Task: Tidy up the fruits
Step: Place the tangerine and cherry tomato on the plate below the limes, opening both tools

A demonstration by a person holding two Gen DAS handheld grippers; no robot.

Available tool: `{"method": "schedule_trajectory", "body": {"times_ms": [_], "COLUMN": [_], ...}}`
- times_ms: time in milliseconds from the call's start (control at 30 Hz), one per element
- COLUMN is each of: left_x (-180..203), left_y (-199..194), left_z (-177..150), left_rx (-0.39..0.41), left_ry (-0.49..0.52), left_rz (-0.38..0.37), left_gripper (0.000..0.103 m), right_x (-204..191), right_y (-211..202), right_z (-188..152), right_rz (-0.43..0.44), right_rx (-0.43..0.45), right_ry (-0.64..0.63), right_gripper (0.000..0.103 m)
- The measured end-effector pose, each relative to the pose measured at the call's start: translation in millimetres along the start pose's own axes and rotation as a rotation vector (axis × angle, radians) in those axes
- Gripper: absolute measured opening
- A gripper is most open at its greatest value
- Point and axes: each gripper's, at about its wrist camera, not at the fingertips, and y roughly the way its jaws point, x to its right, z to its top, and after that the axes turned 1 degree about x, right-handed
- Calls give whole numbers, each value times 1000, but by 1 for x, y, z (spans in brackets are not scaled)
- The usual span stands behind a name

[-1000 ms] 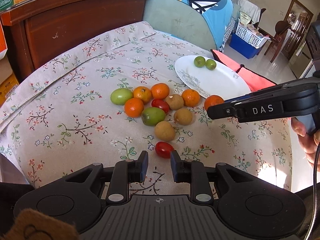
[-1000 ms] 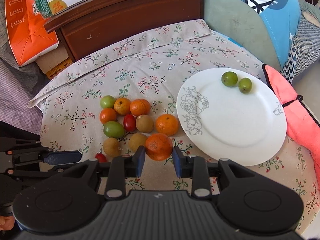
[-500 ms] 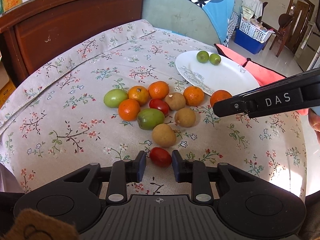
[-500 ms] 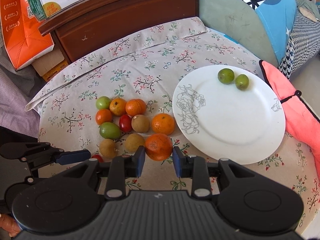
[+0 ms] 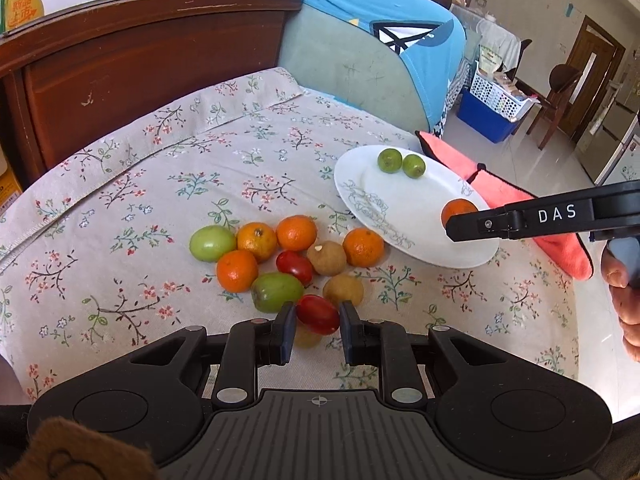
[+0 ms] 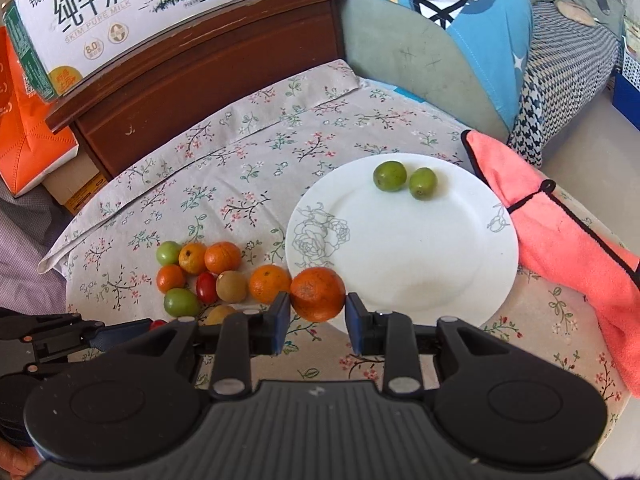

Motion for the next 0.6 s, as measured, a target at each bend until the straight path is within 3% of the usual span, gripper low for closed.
{"method": "schedule_trajectory", "body": {"times_ms": [600], "left_x": [48], "left_y": [59], "left_z": [57], "left_rx": [23], "left_ry": [56], "left_rz": [-92], "left_gripper": [21], "right_x": [52], "right_y": [18], "right_z": [12], "right_rz": [-111], "right_rx": [-24], "right_ry": [157], "right_gripper": [30]}}
